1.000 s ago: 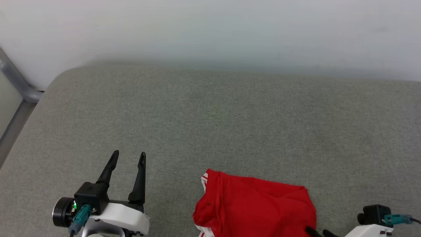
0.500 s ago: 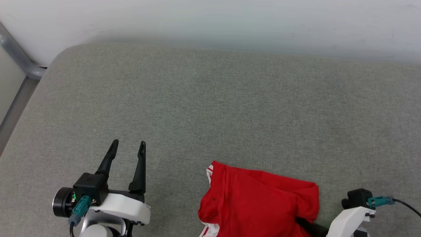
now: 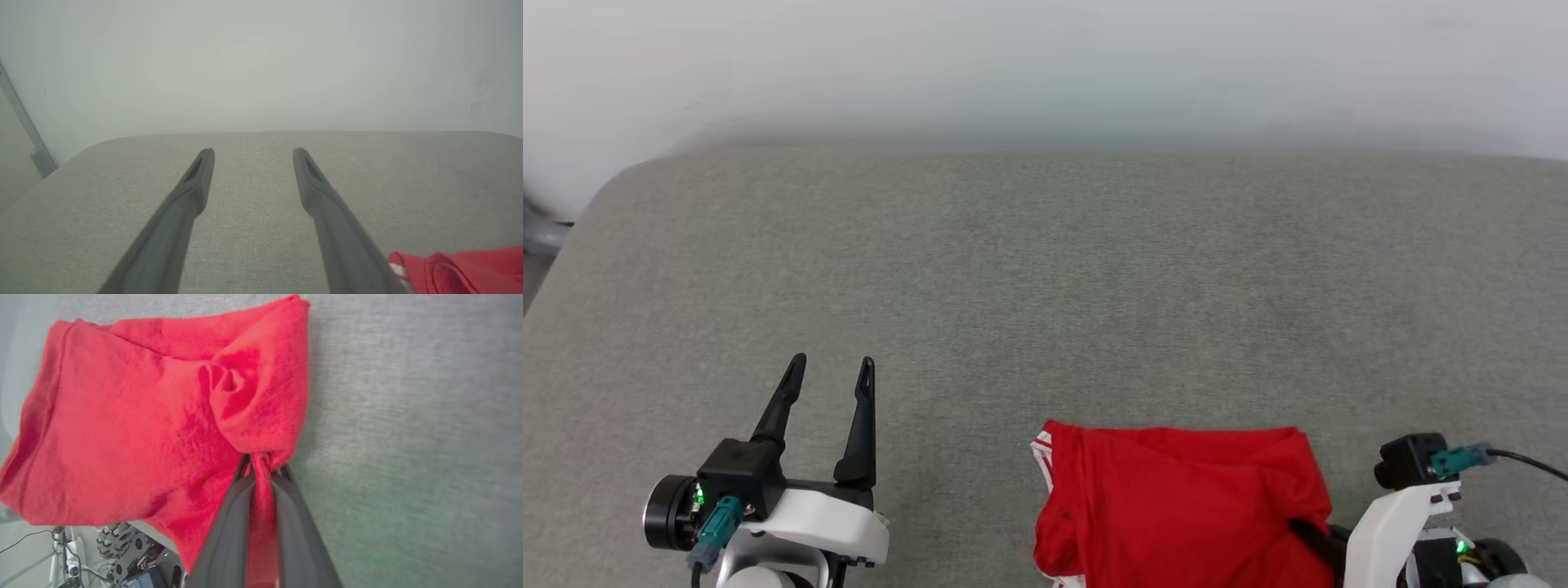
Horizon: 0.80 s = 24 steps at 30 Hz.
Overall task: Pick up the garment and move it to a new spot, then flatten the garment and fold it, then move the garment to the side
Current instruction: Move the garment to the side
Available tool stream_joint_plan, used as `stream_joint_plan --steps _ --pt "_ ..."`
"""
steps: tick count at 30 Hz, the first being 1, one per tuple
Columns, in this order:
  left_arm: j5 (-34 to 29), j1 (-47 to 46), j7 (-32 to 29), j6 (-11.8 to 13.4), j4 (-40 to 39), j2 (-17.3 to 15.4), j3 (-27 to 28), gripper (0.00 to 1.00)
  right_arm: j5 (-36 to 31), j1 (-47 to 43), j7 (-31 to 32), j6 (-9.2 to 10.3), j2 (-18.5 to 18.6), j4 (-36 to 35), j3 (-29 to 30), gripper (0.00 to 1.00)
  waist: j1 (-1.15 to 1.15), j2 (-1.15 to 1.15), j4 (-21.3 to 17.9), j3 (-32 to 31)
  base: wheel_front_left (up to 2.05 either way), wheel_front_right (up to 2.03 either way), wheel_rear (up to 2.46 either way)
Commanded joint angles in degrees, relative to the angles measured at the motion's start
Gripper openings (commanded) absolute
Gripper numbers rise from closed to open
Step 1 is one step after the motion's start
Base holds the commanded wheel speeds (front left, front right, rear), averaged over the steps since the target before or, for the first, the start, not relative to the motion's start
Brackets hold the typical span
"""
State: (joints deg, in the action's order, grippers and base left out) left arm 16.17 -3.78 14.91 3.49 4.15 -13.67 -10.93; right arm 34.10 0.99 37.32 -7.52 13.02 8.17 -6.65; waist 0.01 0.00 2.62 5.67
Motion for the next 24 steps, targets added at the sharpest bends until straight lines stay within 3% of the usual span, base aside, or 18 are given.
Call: stream_joint_plan --steps 1,7,14,24 --pt "-0.50 0.44 0.34 -0.07 -0.34 0.23 0.17 1.00 -1.11 0.61 0.15 0.07 0.71 -0.68 0.14 0.00 -0.01 0.00 -2.70 -0.39 0.00 0.00 0.00" --pt "-1.61 0.11 0.34 -0.36 -1.89 0.19 0.79 1.00 -8.19 2.48 3.11 0.06 4.88 -5.00 1.20 0.00 -0.01 0.00 -10.86 1.20 0.00 0.00 0.00" --pt "-3.36 -2.71 0.28 -1.86 -3.83 -1.19 0.65 1.00 -11.46 7.35 3.06 0.06 6.33 -6.25 2.05 0.00 -0.01 0.00 -19.78 6.32 0.00 0.00 0.00" --pt "-5.52 -8.97 -1.99 -3.95 -8.53 -4.53 -0.80 1.00 -15.19 20.03 -1.83 0.07 7.63 -0.48 5.92 0.00 -0.01 0.00 -26.92 16.59 0.00 0.00 0.00"
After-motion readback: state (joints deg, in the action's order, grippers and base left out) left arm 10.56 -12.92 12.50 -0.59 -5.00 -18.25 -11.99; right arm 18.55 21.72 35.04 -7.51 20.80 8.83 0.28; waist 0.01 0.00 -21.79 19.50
